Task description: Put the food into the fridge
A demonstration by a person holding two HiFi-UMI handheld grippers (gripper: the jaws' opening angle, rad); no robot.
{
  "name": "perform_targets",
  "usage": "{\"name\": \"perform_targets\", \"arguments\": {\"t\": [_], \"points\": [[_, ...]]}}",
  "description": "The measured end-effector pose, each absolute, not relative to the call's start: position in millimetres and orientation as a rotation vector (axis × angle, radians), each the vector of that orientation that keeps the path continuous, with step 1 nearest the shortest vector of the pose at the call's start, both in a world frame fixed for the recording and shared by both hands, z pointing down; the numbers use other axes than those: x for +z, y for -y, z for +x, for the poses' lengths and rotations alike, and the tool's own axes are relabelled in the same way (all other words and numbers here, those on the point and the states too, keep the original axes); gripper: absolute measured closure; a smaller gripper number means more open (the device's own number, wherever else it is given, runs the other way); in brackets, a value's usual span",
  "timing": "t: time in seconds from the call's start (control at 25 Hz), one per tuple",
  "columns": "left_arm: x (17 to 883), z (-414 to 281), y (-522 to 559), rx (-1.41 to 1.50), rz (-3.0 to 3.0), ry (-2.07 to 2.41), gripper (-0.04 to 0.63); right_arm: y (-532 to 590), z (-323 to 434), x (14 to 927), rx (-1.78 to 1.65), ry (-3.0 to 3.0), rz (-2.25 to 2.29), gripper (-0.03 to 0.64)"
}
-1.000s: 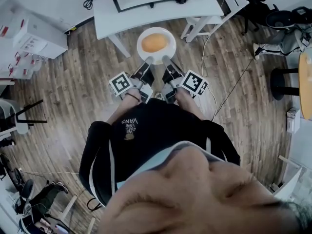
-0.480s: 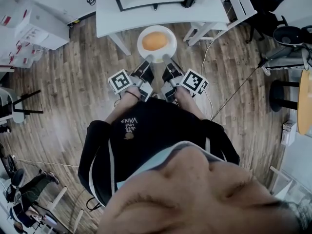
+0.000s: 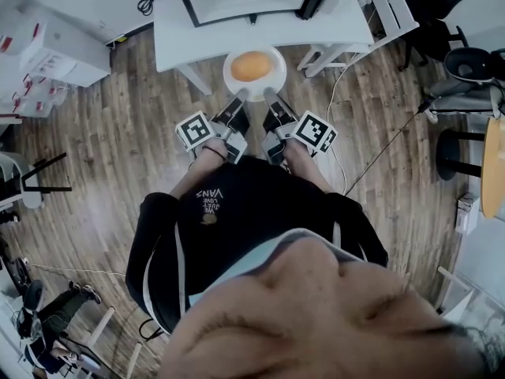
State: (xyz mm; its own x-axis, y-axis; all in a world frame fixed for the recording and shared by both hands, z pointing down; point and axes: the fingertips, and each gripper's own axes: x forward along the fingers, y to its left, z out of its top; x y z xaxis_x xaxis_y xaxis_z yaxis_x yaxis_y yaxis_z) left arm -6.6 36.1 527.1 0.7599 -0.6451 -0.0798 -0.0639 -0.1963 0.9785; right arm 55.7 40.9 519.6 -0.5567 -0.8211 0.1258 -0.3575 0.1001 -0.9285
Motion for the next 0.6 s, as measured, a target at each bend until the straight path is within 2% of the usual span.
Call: {"name": "perform_targets", "arguments": {"t": [0.6], "points": [[520, -22, 59, -0.557, 1.722, 0.521, 0.569, 52, 39, 513, -1.421, -1.932, -1.177, 0.594]]}}
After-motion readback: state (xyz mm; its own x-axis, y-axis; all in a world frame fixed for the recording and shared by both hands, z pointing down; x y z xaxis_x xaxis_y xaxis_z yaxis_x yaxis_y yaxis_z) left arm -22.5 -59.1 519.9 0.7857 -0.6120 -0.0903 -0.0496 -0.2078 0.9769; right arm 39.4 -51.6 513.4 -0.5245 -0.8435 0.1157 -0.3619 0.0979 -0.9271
